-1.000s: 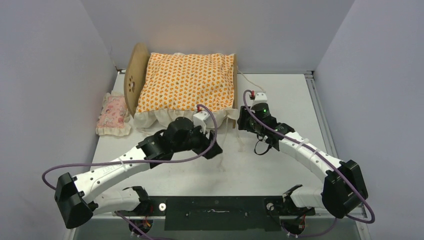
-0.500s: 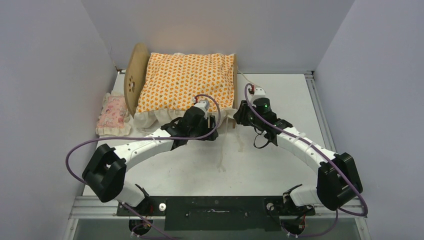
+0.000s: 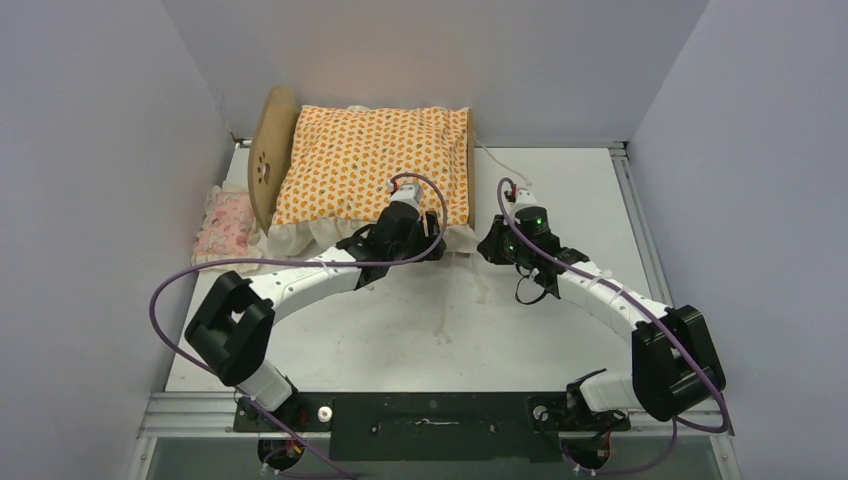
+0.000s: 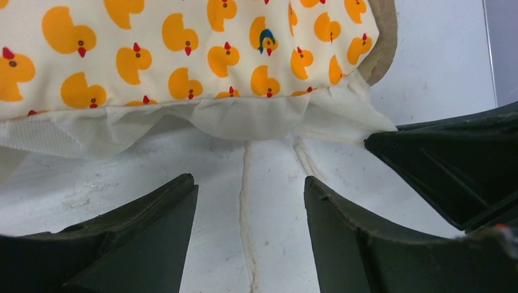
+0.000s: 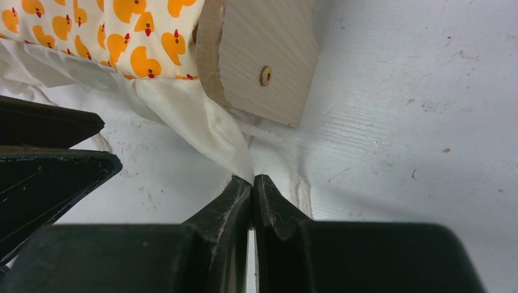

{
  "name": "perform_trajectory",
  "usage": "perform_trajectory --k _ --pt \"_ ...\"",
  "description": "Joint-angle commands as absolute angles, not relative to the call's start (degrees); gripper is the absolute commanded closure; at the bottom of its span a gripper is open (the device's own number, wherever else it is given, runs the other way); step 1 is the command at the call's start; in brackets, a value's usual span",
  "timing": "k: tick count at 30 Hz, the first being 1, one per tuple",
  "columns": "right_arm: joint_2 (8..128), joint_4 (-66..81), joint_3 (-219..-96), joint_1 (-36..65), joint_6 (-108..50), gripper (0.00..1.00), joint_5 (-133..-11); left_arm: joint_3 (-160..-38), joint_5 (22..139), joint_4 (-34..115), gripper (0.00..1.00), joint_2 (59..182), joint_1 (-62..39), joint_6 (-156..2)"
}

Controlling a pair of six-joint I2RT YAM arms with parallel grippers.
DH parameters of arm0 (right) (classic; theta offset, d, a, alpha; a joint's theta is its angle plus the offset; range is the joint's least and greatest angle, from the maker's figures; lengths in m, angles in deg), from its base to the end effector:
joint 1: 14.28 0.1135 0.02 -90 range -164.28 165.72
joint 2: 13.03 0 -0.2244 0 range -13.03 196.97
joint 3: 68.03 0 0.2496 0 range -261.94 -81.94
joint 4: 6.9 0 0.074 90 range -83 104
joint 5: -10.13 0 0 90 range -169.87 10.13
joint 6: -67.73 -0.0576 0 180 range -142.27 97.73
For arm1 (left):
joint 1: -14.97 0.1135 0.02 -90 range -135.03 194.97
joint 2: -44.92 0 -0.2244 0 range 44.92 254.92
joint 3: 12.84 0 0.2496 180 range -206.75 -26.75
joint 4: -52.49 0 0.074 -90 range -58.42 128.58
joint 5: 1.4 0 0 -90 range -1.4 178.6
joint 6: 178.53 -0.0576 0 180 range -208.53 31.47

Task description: Set up the pet bed

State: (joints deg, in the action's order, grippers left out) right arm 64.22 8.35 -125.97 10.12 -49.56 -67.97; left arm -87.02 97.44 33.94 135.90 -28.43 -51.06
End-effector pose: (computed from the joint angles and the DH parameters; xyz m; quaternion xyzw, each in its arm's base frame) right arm 0.2805 0.1403 0.1759 -0.0260 0.8814 0.2843 0.3764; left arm 0.2746 -0.2475 0.1900 0.0105 0.8864 -0.2447 0.3928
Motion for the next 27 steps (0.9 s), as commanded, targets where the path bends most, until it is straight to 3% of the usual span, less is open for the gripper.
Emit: perform_trajectory --k 1,5,8,13,18,23,27 --pt "62.72 5.45 -128.97 9.73 -50.66 0.95 -65.18 -89.77 97.9 41.08 0.37 137.56 -28.23 -49.93" --pt "63.64 6.8 -130.24 9.71 -50.22 0.93 -64.9 -90.79 99.66 38.9 0.37 137.61 -27.88 -49.47" --pt "63.21 12.33 -130.2 9.72 -49.42 0.84 -68.87 -91.02 100.97 33.47 0.37 133.45 -25.95 -49.88" --pt "59.54 17.0 -133.4 9.72 -46.99 0.55 -73.28 -90.74 104.94 21.05 0.37 122.71 -19.05 -52.05" --pt "66.24 21.8 -145.65 9.71 -45.41 0.4 -81.03 -89.03 105.19 12.08 0.37 114.38 -9.52 -52.69" --pt "75.58 20.71 -155.94 9.41 -44.73 0.35 -86.12 -82.81 101.48 17.27 0.37 112.84 -7.97 -50.9" --pt "83.63 23.15 -165.62 9.1 -44.39 0.35 -85.95 -79.8 99.66 21.82 0.44 114.24 -8.58 -50.12"
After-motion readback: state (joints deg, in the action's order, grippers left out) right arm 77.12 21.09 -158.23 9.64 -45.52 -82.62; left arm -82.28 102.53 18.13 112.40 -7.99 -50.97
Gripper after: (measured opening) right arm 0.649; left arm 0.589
